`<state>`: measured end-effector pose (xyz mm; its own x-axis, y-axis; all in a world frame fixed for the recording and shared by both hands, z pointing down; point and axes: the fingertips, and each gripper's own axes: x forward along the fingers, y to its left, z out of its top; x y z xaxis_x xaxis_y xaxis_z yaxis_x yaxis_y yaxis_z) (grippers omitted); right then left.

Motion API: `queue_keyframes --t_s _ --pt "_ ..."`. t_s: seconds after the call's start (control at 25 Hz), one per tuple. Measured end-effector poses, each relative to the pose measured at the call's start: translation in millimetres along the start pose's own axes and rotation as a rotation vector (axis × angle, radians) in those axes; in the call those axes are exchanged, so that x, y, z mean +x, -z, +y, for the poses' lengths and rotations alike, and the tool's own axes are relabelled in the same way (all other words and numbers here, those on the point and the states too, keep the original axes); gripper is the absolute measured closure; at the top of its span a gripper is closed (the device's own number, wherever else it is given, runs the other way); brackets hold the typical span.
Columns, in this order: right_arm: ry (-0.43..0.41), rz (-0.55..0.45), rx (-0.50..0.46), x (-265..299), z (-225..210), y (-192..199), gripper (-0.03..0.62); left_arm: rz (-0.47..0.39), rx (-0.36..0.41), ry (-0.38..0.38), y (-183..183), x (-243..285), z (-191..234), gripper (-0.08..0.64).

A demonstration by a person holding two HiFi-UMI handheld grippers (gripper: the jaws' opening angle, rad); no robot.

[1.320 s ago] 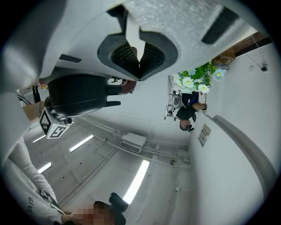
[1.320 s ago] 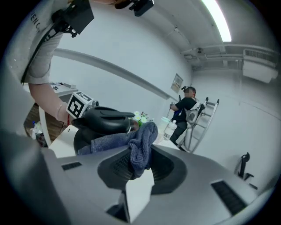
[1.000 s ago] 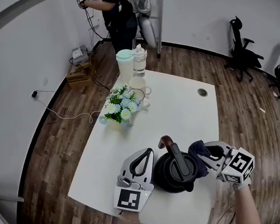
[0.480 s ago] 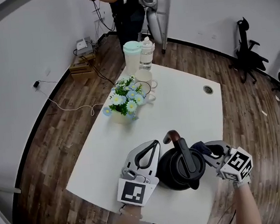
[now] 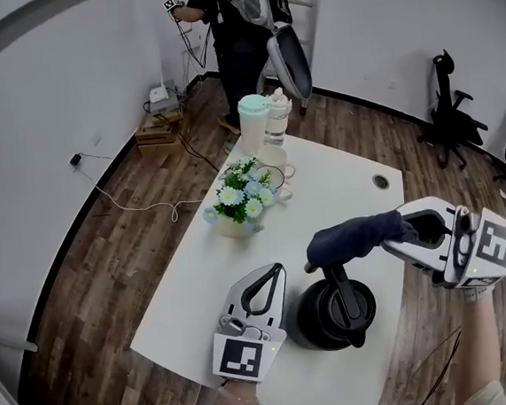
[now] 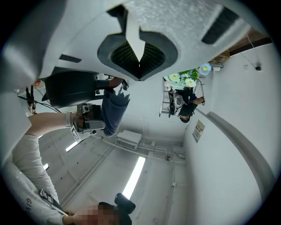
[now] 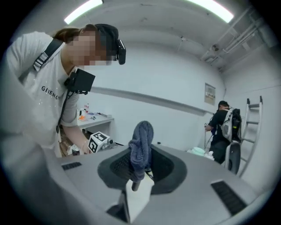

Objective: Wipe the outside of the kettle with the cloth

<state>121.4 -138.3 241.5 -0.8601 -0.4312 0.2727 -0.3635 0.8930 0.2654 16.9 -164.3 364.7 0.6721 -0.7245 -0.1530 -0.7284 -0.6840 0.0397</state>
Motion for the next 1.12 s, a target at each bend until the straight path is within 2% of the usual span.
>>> queue_keyframes --t_s 0.12,0.28,0.36,0.76,0.92,1.0,1.12 --pt "-0.057 0.05 0.054 29.5 -2.5 25.0 0.529 -0.005 -0.009 -0.013 -4.9 -8.7 5.1 0.552" --pt "-0.016 0.025 0.224 56.0 -26.2 63.7 0.529 0.0 -0.008 -0.012 -1.9 -18.9 10.0 0.552" --pt "0.006 0.058 0.268 64.3 -33.9 83.6 0.529 0.012 0.0 -0.007 4.0 -23.0 12.1 0.552" --pt "-0.001 0.152 0.456 85.5 -23.1 155.0 0.529 0.029 -0.03 -0.002 19.2 -26.9 16.5 0.552" --pt "0.037 0.264 0.423 81.5 -13.8 183.7 0.529 0.028 -0.036 0.014 21.9 -24.2 11.0 0.552" --pt "0.101 0.291 0.369 74.6 -16.4 186.8 0.529 0.029 -0.04 0.025 23.1 -23.0 6.5 0.552" --pt "0.254 0.216 0.274 53.8 -31.8 156.9 0.529 0.036 -0.056 0.034 26.1 -21.8 0.4 0.552"
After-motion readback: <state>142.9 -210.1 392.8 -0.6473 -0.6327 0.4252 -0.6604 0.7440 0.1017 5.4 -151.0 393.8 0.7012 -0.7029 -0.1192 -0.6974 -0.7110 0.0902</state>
